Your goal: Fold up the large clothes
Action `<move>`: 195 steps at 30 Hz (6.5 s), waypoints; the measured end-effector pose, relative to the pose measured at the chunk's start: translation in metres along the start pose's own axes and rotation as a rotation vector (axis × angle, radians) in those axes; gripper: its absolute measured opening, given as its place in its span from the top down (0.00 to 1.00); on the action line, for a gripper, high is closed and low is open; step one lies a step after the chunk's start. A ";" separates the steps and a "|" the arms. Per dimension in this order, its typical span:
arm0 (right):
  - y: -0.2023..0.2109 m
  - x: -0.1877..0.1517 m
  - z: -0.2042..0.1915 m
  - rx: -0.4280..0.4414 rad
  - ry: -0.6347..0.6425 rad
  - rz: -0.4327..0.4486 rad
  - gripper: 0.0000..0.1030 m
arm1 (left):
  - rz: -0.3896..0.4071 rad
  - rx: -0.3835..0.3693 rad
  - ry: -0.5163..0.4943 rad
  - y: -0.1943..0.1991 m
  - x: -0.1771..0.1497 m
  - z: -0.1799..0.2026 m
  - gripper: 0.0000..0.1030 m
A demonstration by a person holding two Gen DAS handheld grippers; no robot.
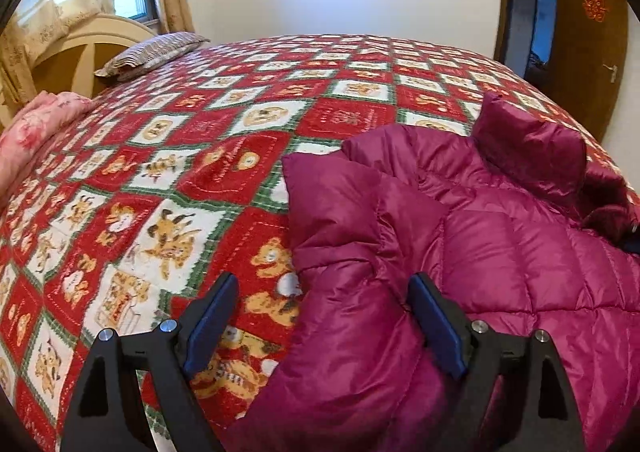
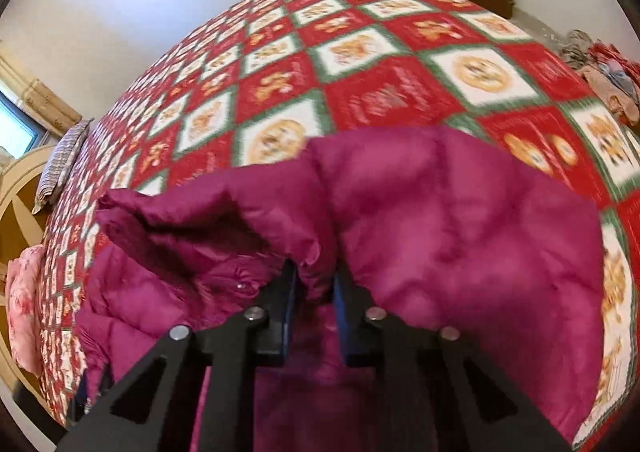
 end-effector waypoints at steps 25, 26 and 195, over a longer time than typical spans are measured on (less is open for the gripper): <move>0.013 -0.012 0.015 0.119 0.055 0.218 0.98 | -0.150 -0.172 -0.114 -0.018 0.077 0.157 0.79; 0.013 -0.012 0.016 0.124 0.051 0.217 0.98 | -0.139 -0.174 -0.104 -0.016 0.070 0.146 0.80; 0.370 -0.331 -0.006 0.293 0.331 0.262 0.90 | 0.118 -1.126 -0.037 0.387 -0.162 -0.167 0.94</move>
Point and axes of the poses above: each gripper's, at about its wrist camera, not at the fingertips, and y roughly against the way its jaws point, z to its right, x to its top, the point moved 9 cm from there along -y, roughly the way its jaws point, and after that the axes turned 8 degrees about x, right-handed, at the moved point
